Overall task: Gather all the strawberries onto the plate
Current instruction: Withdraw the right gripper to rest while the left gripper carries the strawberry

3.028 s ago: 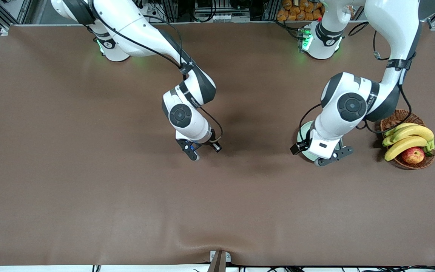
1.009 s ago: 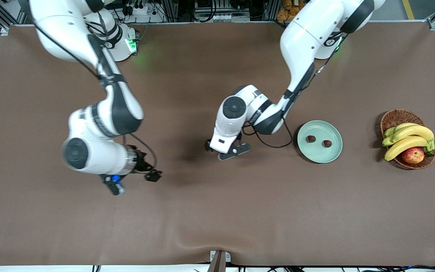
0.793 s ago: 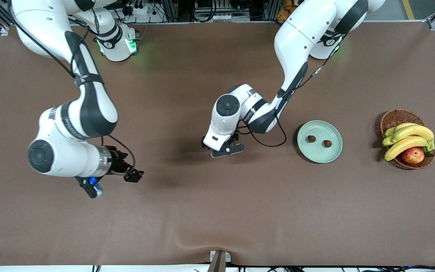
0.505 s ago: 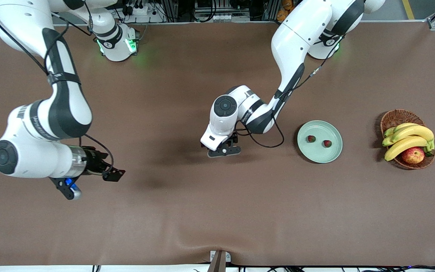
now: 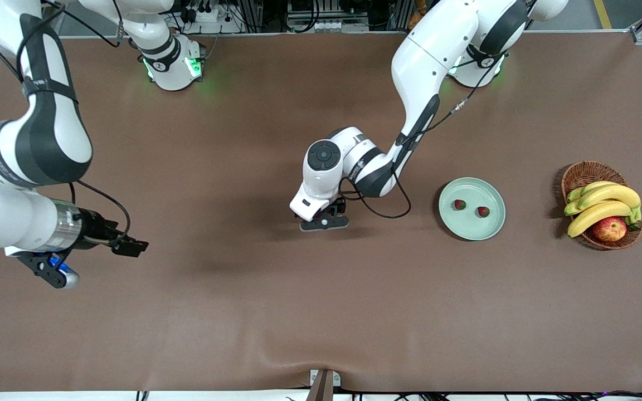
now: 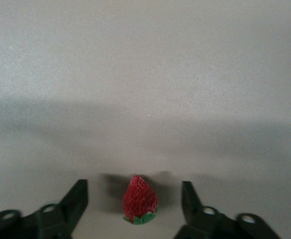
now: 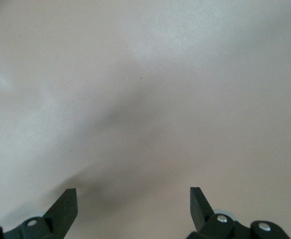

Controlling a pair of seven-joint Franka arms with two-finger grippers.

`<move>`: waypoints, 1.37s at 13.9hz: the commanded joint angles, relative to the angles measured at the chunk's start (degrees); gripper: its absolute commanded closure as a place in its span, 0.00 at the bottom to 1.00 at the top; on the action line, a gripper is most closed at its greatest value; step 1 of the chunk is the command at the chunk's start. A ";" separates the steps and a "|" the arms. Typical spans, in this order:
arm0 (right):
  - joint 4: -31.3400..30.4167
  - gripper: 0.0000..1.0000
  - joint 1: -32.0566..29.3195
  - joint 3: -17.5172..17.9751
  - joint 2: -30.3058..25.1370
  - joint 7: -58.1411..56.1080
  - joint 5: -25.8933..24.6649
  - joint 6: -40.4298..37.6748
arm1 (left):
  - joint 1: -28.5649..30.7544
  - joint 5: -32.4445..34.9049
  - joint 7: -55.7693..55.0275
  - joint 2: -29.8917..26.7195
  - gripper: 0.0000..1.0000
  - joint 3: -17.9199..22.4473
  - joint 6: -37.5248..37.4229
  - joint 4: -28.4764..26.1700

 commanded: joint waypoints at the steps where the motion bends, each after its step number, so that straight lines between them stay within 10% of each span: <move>1: -1.83 0.00 -1.78 0.05 -5.21 -10.67 -2.31 -2.01 | -0.54 1.10 -0.05 1.47 0.33 0.62 0.16 1.87; 5: -10.15 0.00 -0.81 -2.42 -14.96 -12.82 -2.32 -2.02 | -1.15 1.02 -0.49 1.65 0.44 0.62 0.25 1.87; 9: -24.98 0.00 -0.55 -3.03 -27.86 -14.48 -2.23 2.36 | -1.42 0.67 -3.21 1.65 1.00 0.62 0.16 1.78; 13: -36.54 0.00 -0.54 -3.03 -36.42 -16.33 -2.23 8.18 | 1.11 0.40 -8.56 -2.03 1.00 0.62 -3.94 0.56; 19: -27.08 0.00 -1.16 -5.32 -31.17 -22.75 -2.49 7.93 | 17.10 0.49 -7.26 -14.67 1.00 -0.35 -11.88 -7.32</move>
